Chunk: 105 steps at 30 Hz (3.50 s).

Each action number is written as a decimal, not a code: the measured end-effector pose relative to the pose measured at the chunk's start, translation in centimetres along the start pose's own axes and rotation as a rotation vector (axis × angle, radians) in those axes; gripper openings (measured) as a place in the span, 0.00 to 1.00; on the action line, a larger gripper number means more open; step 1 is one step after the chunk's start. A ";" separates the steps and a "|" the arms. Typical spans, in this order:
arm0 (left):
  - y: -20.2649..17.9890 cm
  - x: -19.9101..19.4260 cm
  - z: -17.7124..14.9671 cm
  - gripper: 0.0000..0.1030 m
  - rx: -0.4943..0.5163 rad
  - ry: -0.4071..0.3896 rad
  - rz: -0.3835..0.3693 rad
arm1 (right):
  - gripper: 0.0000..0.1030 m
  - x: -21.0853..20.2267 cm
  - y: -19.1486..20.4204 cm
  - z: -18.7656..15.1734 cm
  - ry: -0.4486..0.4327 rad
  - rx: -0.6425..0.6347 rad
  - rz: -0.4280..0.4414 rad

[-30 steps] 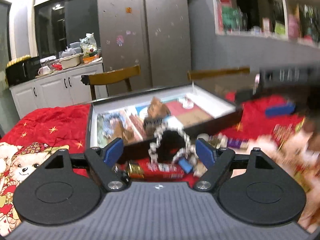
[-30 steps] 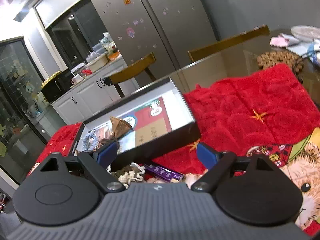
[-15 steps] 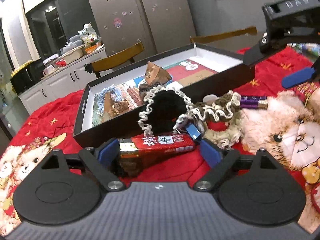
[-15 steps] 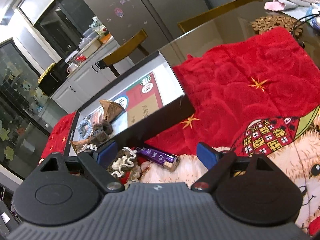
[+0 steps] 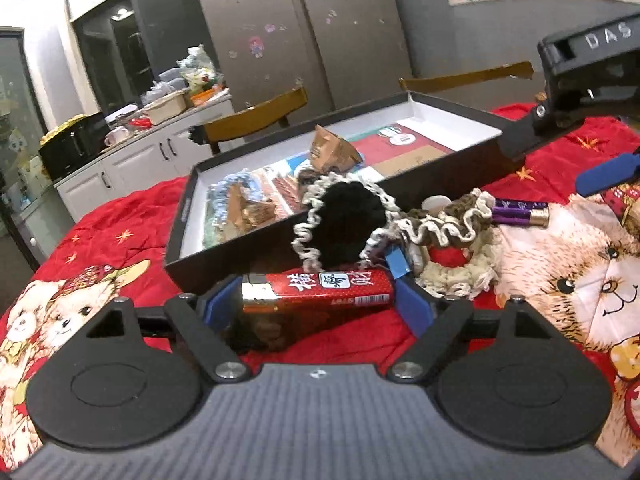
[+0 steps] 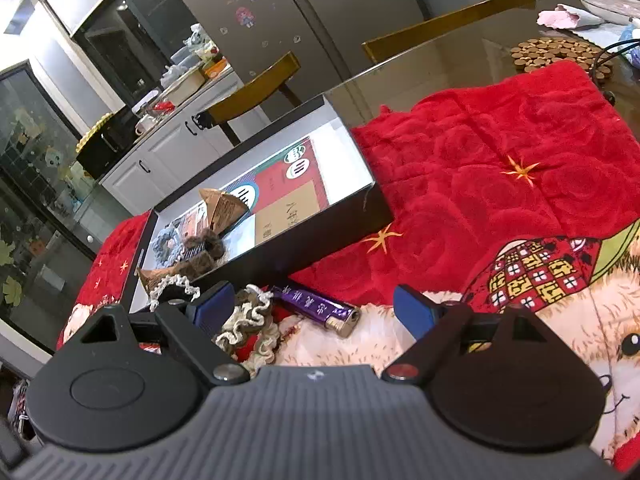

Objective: Organize objects
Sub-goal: 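Grasp the red candy bar with the left gripper while the right gripper moves to the purple tube, then close the right gripper on the purple tube while the left gripper holds the candy bar, then carry the candy bar and purple tube over the black box with both grippers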

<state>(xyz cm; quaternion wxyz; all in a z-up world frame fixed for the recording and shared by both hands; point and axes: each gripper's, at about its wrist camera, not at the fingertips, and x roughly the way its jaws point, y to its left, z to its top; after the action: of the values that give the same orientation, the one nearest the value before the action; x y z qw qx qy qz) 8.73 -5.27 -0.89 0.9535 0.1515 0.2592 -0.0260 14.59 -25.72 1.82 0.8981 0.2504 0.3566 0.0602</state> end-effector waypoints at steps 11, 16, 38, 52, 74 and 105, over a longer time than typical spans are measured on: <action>2.8 -5.7 -2.3 0.83 -0.178 -0.161 0.042 | 0.88 1.2 0.3 -0.7 0.004 -0.044 -0.058; 3.2 -6.0 -2.3 0.84 -0.200 -0.167 -0.017 | 0.80 1.8 1.5 -1.5 -0.039 -0.180 -0.144; 5.5 -3.9 -2.8 0.84 -0.354 -0.064 -0.140 | 0.37 2.7 5.6 -5.3 -0.099 -0.505 -0.209; 5.5 -3.7 -2.8 0.84 -0.350 -0.052 -0.144 | 0.19 0.7 5.1 -3.7 -0.090 -0.369 -0.091; 4.7 -5.2 -2.7 0.83 -0.287 -0.141 -0.115 | 0.14 -1.6 3.7 -2.7 -0.192 -0.206 0.042; 3.7 -7.0 5.2 0.83 -0.299 -0.342 -0.217 | 0.14 -5.8 7.4 3.6 -0.430 -0.151 0.108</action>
<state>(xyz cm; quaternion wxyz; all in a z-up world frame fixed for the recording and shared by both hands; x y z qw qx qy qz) 5.69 -3.57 7.93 0.9870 -0.0264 0.1099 -0.1147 13.24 -22.43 11.21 0.9650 0.2085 0.1375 0.0801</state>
